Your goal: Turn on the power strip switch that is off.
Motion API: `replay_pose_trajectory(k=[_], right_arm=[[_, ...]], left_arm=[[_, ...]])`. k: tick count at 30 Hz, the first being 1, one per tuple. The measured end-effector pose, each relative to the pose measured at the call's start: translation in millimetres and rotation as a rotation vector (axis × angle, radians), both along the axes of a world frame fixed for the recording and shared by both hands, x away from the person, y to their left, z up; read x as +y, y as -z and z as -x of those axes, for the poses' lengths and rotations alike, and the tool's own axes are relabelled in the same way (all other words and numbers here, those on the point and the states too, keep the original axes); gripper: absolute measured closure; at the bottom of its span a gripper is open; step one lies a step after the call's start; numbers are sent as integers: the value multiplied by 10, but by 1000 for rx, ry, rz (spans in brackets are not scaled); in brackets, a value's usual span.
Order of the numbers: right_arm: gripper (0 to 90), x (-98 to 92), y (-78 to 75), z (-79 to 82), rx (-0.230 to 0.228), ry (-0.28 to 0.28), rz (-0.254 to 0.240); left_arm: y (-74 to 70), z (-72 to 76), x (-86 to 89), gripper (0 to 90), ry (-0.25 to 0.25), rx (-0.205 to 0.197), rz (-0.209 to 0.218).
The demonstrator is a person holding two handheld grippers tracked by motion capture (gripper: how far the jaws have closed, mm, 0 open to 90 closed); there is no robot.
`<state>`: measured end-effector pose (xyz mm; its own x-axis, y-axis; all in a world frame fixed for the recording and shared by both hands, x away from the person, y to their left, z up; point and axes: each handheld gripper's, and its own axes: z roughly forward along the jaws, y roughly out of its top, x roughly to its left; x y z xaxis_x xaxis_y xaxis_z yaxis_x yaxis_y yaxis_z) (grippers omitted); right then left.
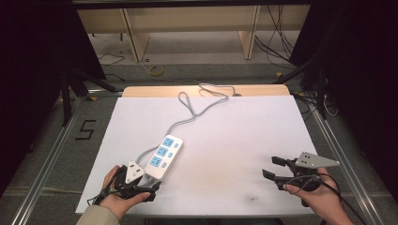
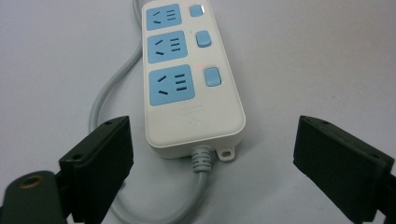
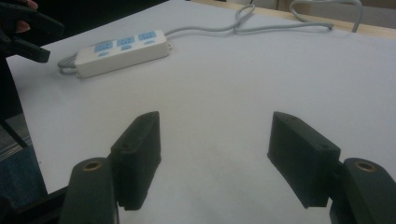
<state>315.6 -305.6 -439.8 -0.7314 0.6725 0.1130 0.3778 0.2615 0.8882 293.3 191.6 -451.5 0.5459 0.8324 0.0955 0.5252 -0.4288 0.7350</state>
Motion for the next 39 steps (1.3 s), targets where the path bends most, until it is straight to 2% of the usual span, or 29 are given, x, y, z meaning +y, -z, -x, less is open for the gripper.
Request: replay_pose_trajectory(k=[11, 17, 26, 29, 30, 31, 32, 33, 34, 39], right_arm=[[346, 21, -3, 4, 2, 0, 2], [346, 15, -2, 2, 1, 1, 0], [345, 24, 0, 0, 4, 3, 2], [346, 25, 0, -1, 4, 4, 2], [346, 25, -1, -2, 5, 5, 1], [346, 25, -1, -2, 5, 5, 1], [346, 24, -1, -2, 4, 5, 1], [346, 24, -1, -2, 4, 5, 1], [346, 25, -1, -1, 4, 5, 1], [346, 27, 0, -1, 3, 3, 1]], left_arm=[[-22, 1, 9, 147, -22, -1, 1], [-30, -7, -20, 152, -15, -3, 0], [-61, -91, -106, 158, -13, -11, 7], [-97, -130, -140, 202, -26, -22, 14], [-112, -141, -147, 265, -32, -28, 12], [-126, -151, -155, 265, -39, -33, 14], [-134, -162, -162, 327, -47, -41, 15], [-142, -170, -168, 327, -56, -45, 13], [-152, -179, -169, 405, -56, -51, 6], [-191, -236, -170, 631, -61, -57, 22]])
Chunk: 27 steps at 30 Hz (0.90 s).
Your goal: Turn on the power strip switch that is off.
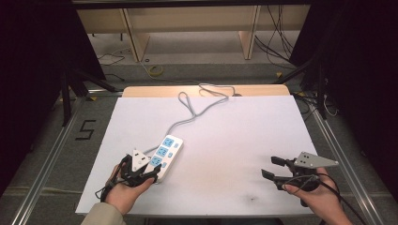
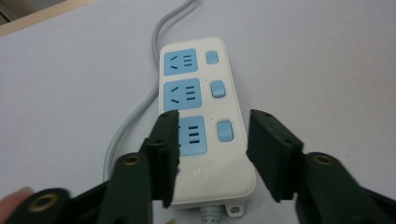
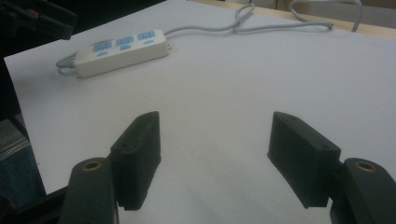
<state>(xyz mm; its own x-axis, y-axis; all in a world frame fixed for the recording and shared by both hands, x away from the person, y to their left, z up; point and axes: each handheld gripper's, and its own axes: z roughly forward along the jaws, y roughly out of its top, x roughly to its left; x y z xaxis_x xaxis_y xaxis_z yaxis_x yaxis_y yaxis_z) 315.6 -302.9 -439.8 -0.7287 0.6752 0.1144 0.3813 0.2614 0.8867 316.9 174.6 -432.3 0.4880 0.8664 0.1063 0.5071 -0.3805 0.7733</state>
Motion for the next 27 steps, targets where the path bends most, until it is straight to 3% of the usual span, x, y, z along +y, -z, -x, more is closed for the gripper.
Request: replay_pose_trajectory(k=[4, 9, 27], right_arm=[[346, -2, -2, 1, 3, 2, 2], [346, -1, -1, 1, 3, 1, 2], [346, 1, 2, -1, 4, -3, 2]], left_arm=[[-21, -44, -14, 789, -6, 11, -8], [-59, -91, -48, 895, 1, 18, -25], [-72, -260, -122, 897, -27, 81, -31]])
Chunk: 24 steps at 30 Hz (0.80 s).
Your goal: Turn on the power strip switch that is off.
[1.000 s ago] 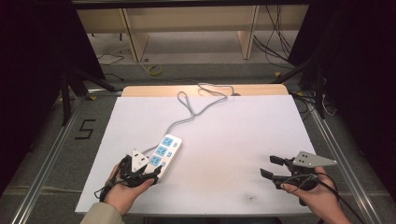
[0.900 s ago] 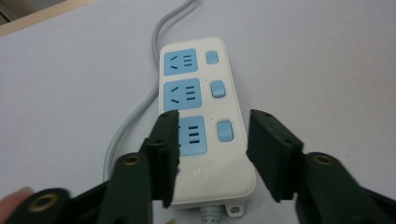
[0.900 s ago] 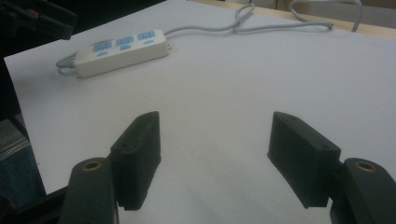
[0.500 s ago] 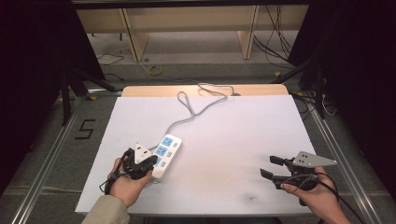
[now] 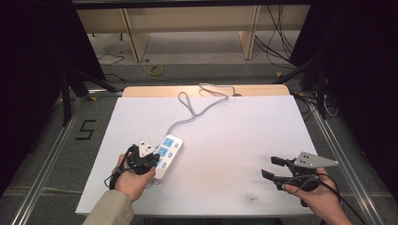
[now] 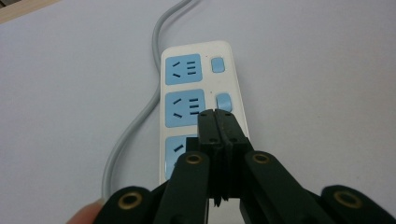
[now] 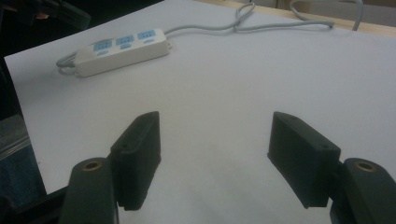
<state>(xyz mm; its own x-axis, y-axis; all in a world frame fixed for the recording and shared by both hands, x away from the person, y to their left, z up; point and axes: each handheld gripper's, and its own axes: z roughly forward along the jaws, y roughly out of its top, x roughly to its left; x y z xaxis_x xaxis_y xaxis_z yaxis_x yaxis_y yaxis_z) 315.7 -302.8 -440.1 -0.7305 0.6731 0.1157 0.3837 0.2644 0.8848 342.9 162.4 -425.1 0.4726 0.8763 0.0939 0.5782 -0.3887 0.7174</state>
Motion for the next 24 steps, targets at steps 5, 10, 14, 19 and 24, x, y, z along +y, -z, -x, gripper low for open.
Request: replay_pose_trajectory(k=[5, 10, 14, 19, 24], right_arm=[[346, -1, 2, -1, 2, 2, 2], [346, 1, 3, -2, 5, 1, 2], [346, -1, 5, -4, 5, 2, 3], [346, -2, 7, -5, 6, 3, 4], [346, -2, 6, -4, 6, 3, 2]], left_arm=[[4, -42, -25, 897, 0, 5, -2], [3, -80, -51, 897, 2, 17, -10], [9, -101, -75, 897, 6, 22, -15], [9, -127, -99, 898, 4, 27, -17], [4, -159, -112, 898, 5, 35, -24]])
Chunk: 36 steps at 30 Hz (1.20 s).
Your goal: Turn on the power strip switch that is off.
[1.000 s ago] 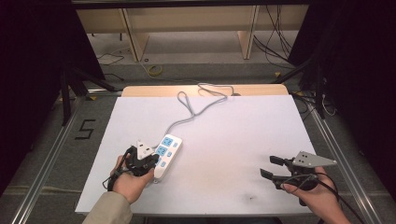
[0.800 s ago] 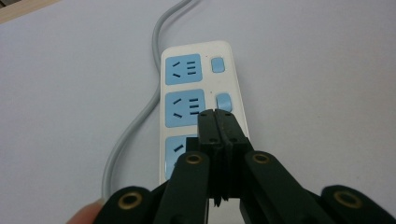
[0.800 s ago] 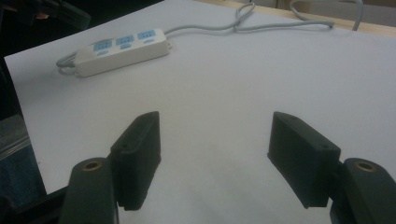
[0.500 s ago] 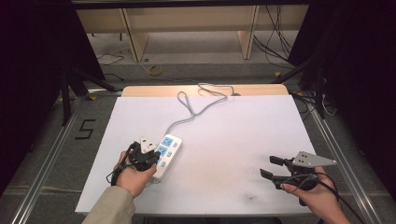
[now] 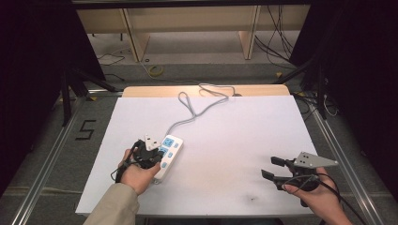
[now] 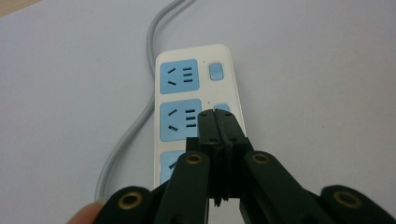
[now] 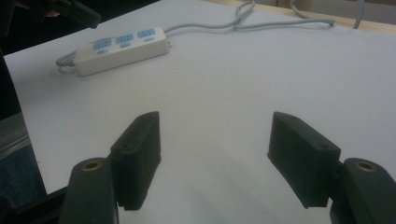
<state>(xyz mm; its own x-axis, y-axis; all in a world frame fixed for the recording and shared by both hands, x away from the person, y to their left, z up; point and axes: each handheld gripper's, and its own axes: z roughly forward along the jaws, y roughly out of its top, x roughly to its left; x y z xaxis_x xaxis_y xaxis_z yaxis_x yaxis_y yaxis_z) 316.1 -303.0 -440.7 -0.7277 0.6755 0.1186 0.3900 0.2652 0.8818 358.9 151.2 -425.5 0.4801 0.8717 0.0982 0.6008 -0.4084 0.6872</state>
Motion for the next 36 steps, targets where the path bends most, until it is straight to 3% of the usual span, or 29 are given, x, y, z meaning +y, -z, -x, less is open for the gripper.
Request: replay_pose_trajectory(k=[36], right_arm=[[346, -4, 3, -1, 3, 0, 0]], left_arm=[[-2, -186, -68, 899, -18, 63, 9]])
